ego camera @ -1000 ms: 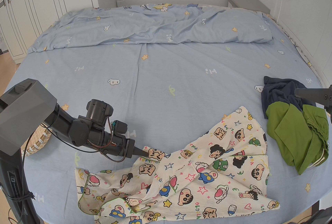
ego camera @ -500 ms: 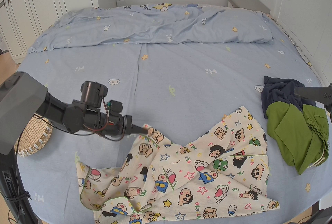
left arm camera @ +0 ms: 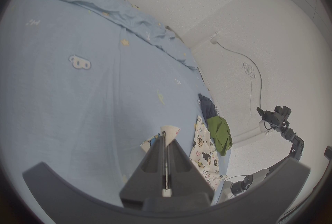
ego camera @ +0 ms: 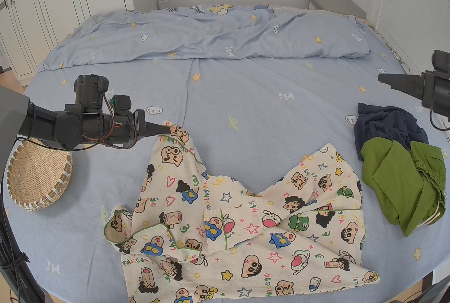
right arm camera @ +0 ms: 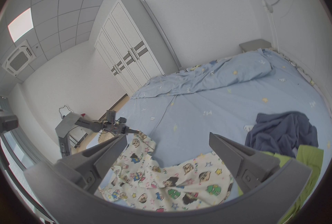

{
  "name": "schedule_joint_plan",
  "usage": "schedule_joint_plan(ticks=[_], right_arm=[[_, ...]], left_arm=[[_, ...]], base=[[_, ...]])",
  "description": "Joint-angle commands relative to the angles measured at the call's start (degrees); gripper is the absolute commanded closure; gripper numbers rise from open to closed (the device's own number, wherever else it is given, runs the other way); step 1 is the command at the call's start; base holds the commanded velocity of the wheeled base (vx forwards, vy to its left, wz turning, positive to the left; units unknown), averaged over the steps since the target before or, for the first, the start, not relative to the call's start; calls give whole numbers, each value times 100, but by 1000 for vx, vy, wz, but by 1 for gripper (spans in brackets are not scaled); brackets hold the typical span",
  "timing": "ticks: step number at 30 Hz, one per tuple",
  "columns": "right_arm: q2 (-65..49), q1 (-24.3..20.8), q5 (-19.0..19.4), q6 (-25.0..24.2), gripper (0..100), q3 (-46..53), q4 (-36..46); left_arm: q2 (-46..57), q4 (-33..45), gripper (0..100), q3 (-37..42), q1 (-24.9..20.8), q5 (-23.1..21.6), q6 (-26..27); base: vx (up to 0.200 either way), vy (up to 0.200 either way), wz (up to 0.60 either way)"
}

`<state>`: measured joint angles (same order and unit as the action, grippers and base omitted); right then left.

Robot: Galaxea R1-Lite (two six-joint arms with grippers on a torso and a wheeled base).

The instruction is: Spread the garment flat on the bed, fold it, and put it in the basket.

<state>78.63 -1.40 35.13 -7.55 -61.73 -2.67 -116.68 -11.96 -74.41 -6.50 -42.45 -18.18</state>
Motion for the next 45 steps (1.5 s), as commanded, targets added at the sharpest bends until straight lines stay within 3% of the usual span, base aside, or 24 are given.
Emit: schedule_joint_plan(ticks=[1,16,28,45], right_arm=[[1313,193,20,201,0,-621,-252],[2983,632,204,350,0,-1025,-260],[4108,281,160,421,0,-1218,-392],[4697,105,143,403,0,-1333,-884]], left_arm=[[92,-17,100,-232,237,0,-63],[-277,-8,100,-539,166,202,-90],[-303,9,100,-495,87,202,-90],[-294,9,100,-495,87,202,-90]], base=[[0,0,0],[0,0,0],[0,0,0],[0,0,0]])
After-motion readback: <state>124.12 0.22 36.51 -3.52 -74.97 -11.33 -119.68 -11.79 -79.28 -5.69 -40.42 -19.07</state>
